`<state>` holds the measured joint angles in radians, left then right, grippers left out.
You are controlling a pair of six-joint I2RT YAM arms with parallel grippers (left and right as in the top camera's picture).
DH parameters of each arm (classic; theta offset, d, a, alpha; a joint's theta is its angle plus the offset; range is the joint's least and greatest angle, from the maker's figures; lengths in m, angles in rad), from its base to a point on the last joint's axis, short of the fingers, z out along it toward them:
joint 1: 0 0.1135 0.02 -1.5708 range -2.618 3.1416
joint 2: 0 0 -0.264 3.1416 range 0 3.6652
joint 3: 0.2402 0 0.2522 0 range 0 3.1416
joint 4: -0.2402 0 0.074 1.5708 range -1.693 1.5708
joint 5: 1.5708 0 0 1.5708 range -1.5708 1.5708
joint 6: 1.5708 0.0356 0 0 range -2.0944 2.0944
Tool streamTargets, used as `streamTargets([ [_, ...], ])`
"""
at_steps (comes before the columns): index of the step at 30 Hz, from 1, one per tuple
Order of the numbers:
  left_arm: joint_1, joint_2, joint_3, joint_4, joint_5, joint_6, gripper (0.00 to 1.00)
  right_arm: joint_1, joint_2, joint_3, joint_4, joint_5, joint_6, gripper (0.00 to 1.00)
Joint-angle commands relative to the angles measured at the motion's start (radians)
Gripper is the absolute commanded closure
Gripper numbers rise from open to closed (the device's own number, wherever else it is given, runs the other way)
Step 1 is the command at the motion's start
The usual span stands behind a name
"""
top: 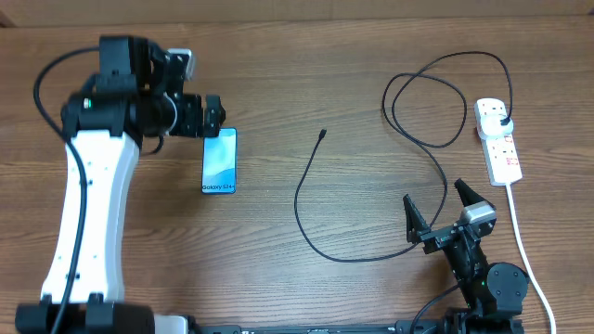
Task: Plug charger to phone and switch on socket
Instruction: 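Move the left gripper over the Galaxy phone and lower onto it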
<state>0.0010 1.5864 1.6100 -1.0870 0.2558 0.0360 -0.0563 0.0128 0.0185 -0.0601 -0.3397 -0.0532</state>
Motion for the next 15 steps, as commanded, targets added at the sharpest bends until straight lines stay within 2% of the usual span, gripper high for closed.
streamTargets([
  [1,0.004,0.102,0.122,-0.069,-0.061,-0.087,0.00,0.005,-0.010,-0.011,0.006,0.006,-0.001,0.00],
  [6,0.002,0.217,0.133,-0.143,-0.099,-0.172,0.02,0.005,-0.010,-0.011,0.006,0.006,-0.001,0.00],
  [15,-0.053,0.383,0.096,-0.159,-0.133,-0.120,0.04,0.005,-0.010,-0.011,0.006,0.006,-0.001,0.00],
])
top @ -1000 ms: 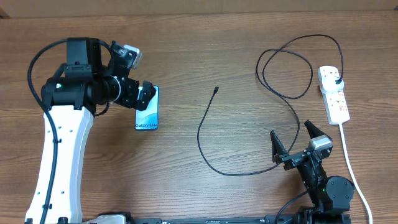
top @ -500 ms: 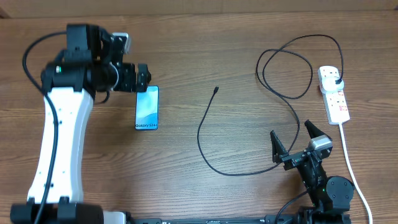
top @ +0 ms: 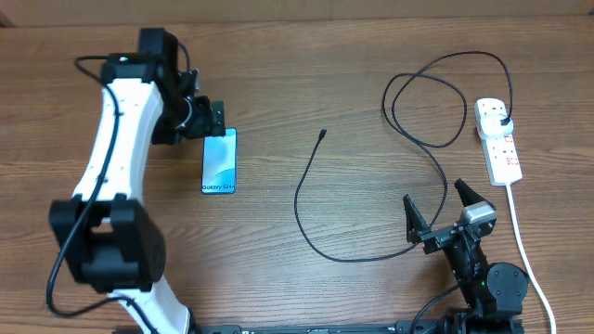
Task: Plug charger to phone and switch on socket
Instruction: 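Move the left gripper over the Galaxy phone and lower onto it, then close the left gripper on the phone's long edges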
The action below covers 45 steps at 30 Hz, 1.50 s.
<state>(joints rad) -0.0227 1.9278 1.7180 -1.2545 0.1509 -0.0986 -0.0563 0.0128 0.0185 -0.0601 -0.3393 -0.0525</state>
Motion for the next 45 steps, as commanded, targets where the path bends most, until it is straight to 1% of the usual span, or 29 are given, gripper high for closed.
streamTargets([
  [1,-0.035,0.059,-0.012,0.017,-0.028,0.027,0.04,0.005,-0.010,-0.011,0.006,0.006,-0.001,0.00],
  [11,-0.050,0.222,-0.012,0.064,-0.038,0.071,0.05,0.005,-0.010,-0.011,0.006,0.006,-0.002,0.00],
  [14,-0.050,0.255,-0.012,0.068,-0.104,0.077,0.05,0.005,-0.010,-0.011,0.006,0.006,-0.002,0.00],
  [17,-0.050,0.262,-0.012,0.082,-0.134,0.078,0.05,0.005,-0.010,-0.011,0.006,0.006,-0.002,0.00],
  [26,-0.050,0.262,-0.028,0.114,-0.125,0.084,0.05,0.005,-0.010,-0.011,0.006,0.006,-0.001,0.00],
  [32,-0.050,0.262,-0.067,0.134,-0.124,0.030,0.05,0.005,-0.010,-0.011,0.006,0.006,-0.001,0.00],
  [45,-0.058,0.262,-0.097,0.140,-0.100,0.016,0.05,0.005,-0.010,-0.011,0.006,0.006,-0.001,0.00],
])
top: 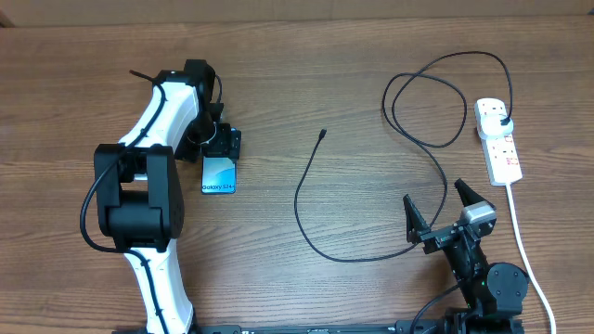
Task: Plug charger to phone and switch on socket
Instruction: 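Close the left gripper on the phone's long edges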
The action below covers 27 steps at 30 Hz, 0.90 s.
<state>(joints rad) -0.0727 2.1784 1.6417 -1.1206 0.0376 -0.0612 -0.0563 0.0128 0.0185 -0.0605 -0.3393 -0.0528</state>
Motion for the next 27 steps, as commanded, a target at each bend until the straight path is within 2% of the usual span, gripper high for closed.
streamTargets([
  [1,-0.010,0.012,-0.026,0.009,0.013,-0.021,0.05,0.005,-0.010,-0.011,0.007,0.006,-0.001,0.00],
  [27,-0.054,0.014,-0.070,0.101,0.014,-0.074,0.09,0.005,-0.010,-0.011,0.007,0.006,-0.001,0.00],
])
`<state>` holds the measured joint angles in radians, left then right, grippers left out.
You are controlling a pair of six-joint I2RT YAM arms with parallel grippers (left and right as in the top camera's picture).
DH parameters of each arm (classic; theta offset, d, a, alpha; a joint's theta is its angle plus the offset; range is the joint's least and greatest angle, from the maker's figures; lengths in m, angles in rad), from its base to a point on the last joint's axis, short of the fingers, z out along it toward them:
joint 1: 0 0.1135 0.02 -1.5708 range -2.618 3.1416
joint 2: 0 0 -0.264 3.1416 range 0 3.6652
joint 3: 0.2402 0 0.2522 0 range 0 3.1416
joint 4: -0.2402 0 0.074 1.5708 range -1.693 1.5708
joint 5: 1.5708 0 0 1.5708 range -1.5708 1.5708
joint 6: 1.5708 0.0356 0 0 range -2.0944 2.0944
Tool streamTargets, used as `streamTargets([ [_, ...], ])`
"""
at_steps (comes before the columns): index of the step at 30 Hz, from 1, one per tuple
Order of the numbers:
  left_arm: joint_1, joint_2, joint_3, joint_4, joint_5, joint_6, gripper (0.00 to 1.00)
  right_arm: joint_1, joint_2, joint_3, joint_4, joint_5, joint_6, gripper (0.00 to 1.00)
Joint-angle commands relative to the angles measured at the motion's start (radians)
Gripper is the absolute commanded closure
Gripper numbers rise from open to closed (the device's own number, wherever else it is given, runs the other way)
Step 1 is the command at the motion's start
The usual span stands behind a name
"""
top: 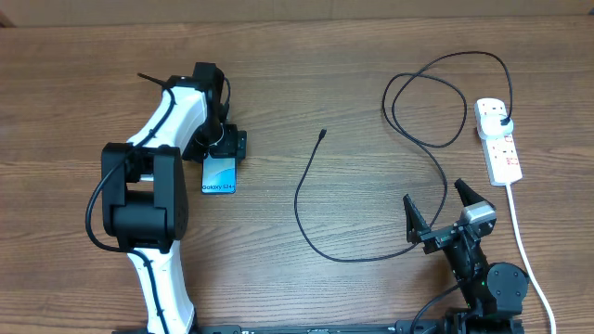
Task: Plug charger to phone and switch on socket
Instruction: 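Close the left gripper on the phone's long edges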
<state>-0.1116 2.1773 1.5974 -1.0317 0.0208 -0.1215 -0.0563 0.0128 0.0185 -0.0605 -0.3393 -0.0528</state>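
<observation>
A blue-screened phone (219,173) lies flat on the wooden table at the left. My left gripper (226,146) sits over the phone's far end, covering it; whether its jaws grip the phone is hidden by the wrist. A black charger cable (306,209) loops across the middle, its free plug tip (322,134) lying right of the phone. The cable's other end goes into a white socket strip (499,144) at the far right. Near the front edge, my right gripper (436,209) rests open and empty beside the cable's lower loop.
The socket strip's white lead (522,246) runs down the right side past my right arm's base (492,288). The left arm's white body (158,213) stretches from the front edge up to the phone.
My left gripper has shifted slightly right and sits further over the phone's far end. The phone, cable and right arm have not moved.
At first my left gripper hovered just left of the phone's far end with the arm bent outward. Then the arm swung inward while the gripper stayed there. Later the gripper sat on the phone's top edge, and now it covers that edge a little more.
</observation>
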Motion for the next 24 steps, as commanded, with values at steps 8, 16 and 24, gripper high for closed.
streamTargets([
  [8,-0.026,0.016,-0.026,0.007,-0.006,-0.013,0.11,0.005,-0.010,-0.011,0.007,0.006,-0.001,0.00],
  [16,-0.026,0.016,-0.026,0.008,-0.006,-0.014,0.11,0.005,-0.010,-0.011,0.007,0.006,-0.001,0.00],
  [24,-0.026,0.016,-0.026,0.009,-0.007,-0.013,0.11,0.005,-0.010,-0.011,0.007,0.006,-0.001,0.00],
])
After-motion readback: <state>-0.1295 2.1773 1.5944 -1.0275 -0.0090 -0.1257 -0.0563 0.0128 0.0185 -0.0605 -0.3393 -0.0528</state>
